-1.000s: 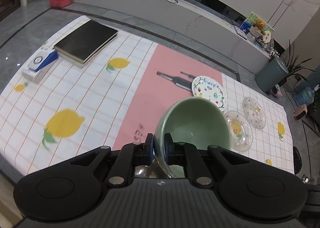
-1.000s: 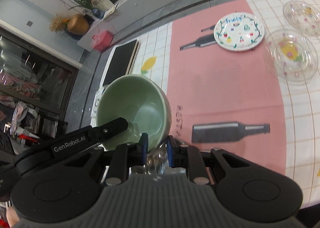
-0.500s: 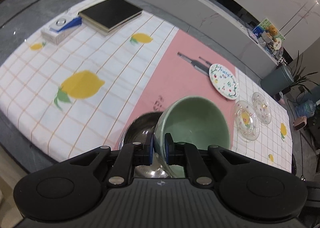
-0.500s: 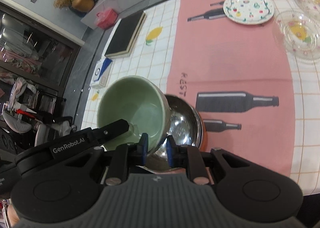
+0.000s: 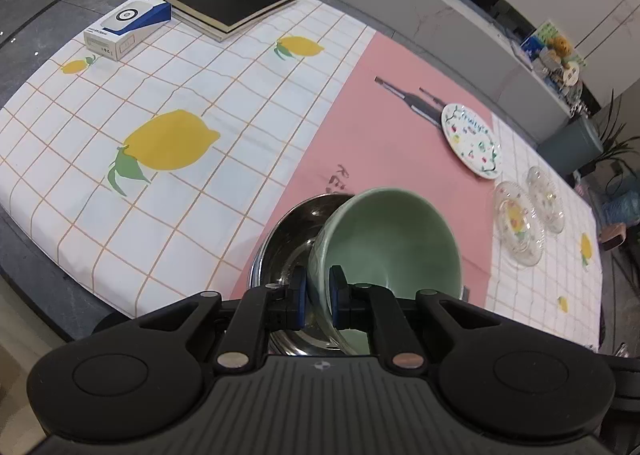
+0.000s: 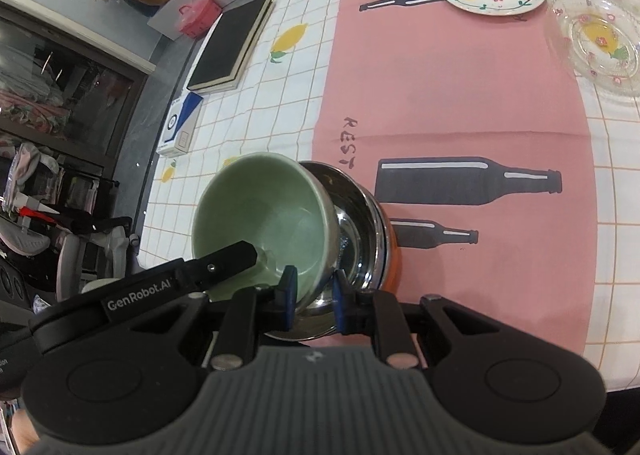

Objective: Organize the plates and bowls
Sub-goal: 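Carry the green bowl with both grippers over the steel bowl stack, then lower the green bowl into the steel bowls and open both grippers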

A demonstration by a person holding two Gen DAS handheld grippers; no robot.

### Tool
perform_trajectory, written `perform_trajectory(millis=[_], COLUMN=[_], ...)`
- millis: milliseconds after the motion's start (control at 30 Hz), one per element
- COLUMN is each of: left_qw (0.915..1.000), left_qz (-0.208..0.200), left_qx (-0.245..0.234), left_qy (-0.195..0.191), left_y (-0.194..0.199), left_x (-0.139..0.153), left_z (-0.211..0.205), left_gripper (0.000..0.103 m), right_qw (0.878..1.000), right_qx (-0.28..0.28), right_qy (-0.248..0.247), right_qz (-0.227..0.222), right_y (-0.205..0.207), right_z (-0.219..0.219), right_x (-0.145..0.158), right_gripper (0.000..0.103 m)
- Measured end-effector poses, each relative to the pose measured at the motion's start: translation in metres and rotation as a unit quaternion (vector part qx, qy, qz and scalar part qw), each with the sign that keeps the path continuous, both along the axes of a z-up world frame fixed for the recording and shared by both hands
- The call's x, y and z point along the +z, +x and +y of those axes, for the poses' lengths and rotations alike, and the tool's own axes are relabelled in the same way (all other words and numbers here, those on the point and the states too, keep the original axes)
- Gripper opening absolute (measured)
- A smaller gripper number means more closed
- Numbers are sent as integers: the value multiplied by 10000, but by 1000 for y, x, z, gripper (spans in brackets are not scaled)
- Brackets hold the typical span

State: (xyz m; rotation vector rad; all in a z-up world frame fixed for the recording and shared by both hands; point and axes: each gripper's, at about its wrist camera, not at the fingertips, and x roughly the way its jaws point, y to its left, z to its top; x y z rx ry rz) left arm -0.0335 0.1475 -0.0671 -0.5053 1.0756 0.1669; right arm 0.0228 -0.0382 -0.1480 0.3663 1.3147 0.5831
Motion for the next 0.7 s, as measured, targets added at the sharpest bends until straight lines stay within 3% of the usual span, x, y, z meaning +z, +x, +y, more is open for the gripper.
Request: perform_trajectory(millis=[367, 700], left_qw=[9988, 9965], left_qz=[388, 631], left_qx=[16, 46], left_qy=[309, 541], left_y=[8, 21], left_x=[-13, -16], left_z=[-5, -9], left_gripper=[12, 14], right_qw=[9994, 9989], right_qx=[26, 148], right_qy=[-58, -318], right_qz=[343, 299], right_y=[12, 24], right_z=[7, 20], right_x=[-23, -25], right_gripper=[15, 15])
